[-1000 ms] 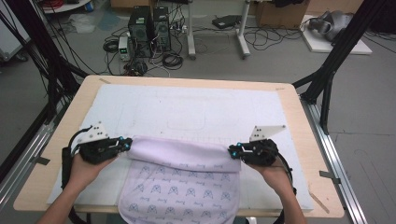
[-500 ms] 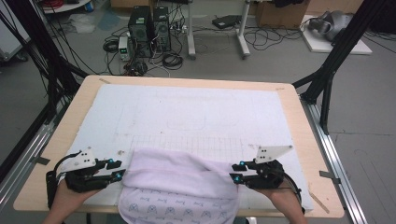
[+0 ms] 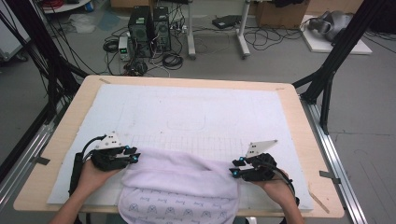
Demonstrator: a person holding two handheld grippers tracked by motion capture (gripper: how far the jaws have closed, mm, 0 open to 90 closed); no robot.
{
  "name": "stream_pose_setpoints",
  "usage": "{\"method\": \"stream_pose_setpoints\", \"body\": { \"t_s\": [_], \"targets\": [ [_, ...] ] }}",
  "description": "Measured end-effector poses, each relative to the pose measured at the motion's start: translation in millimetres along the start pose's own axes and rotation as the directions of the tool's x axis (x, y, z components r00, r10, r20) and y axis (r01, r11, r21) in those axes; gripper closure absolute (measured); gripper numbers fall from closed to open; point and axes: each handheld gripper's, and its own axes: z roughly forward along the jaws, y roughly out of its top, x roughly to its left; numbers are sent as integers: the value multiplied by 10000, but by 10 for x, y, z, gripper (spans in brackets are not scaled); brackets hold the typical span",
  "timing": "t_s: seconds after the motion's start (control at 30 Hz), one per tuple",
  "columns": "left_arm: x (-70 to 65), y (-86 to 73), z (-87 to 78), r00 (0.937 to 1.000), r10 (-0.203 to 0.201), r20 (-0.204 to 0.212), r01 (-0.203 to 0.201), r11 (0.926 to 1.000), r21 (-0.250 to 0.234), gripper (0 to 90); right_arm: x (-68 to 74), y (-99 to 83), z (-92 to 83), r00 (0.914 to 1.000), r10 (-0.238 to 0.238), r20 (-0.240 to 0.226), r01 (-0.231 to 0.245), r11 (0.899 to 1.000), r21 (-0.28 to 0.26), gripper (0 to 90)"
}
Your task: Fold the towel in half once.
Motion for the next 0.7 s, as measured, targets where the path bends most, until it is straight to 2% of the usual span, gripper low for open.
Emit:
{"method": "stream_pose_setpoints", "body": {
  "t_s": [0.07,0.1,0.17,0.2,0.23,0.27,0.3,0.33,0.37,0.4,0.43,0.5,0.53,0.57,0.63,0.7],
  "targets": [
    [1,-7,54,10000,58,-72,-56,9995,308,657,-21,-29,35,9999,86,-86,-85,9999,99,620],
    [-9,-16,96,9995,292,-135,-284,9979,583,666,-23,-33,69,10000,19,-83,-17,9998,205,624],
    [-40,-30,127,9985,536,-147,-524,9961,708,814,-20,-33,146,9999,-80,-106,85,9986,527,804],
    [-42,-25,121,9983,542,-192,-528,9963,672,860,-23,-25,165,9998,-188,-90,194,9976,671,855],
    [-42,-23,108,9982,524,-287,-505,9968,625,870,-36,-8,168,9997,-254,47,250,9972,707,888],
    [-38,-22,92,9979,497,-411,-473,9973,563,885,-90,41,128,9981,-177,596,140,9980,621,894],
    [-29,-22,79,9975,491,-504,-465,9975,524,885,-123,58,104,9962,-131,858,87,9986,519,894],
    [-11,-22,56,9975,388,-598,-364,9985,411,882,-123,58,104,9962,-131,858,87,9986,519,894],
    [13,-20,31,9978,211,-636,-195,9995,255,882,-167,81,70,9931,-111,1169,63,9991,414,894],
    [37,-15,2,9980,-22,-638,25,10000,36,794,-238,106,-9,9917,257,1259,-269,9996,73,891],
    [59,1,-21,9982,-210,-565,199,9996,-209,767,-245,106,-23,9937,249,1092,-243,9997,-63,857],
    [67,14,-20,9982,-303,-510,289,9992,-286,670,-242,91,-4,9989,394,267,-393,9992,-46,688],
    [72,28,-7,9980,-368,-508,354,9990,-287,605,-232,80,24,9990,425,162,-427,9990,99,647],
    [72,42,20,9976,-445,-534,433,9988,-242,605,-232,80,24,9990,425,162,-427,9990,99,647],
    [84,54,94,9965,-485,-681,489,9988,40,517,-200,44,92,9998,193,-40,-192,9995,247,585],
    [115,44,171,9961,-667,-582,694,9965,456,485,-173,25,155,9998,172,95,-176,9990,423,581]
  ]
}}
